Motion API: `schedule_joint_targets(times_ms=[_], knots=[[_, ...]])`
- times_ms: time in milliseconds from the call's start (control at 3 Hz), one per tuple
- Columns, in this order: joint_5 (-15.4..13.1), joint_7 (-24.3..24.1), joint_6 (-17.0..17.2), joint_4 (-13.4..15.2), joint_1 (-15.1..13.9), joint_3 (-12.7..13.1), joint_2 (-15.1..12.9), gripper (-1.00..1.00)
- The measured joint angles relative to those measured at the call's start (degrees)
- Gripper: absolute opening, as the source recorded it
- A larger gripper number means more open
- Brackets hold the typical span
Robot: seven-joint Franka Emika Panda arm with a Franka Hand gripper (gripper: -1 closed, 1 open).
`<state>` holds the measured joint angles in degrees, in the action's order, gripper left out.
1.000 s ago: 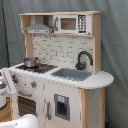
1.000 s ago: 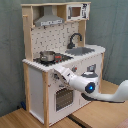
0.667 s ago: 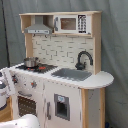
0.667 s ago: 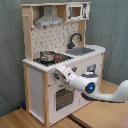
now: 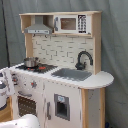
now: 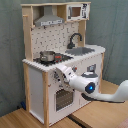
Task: Play with the kitchen
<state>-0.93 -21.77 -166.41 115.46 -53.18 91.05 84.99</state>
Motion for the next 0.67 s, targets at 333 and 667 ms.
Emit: schedule_joint_targets(times_ms=[333,667], knots=[[-0.29,1.04,1.48,1.61,3.2,0.18,0.06,1.0],[-0.29,1.04,1.91,5.86,7.28,0.16,0.06,1.0]])
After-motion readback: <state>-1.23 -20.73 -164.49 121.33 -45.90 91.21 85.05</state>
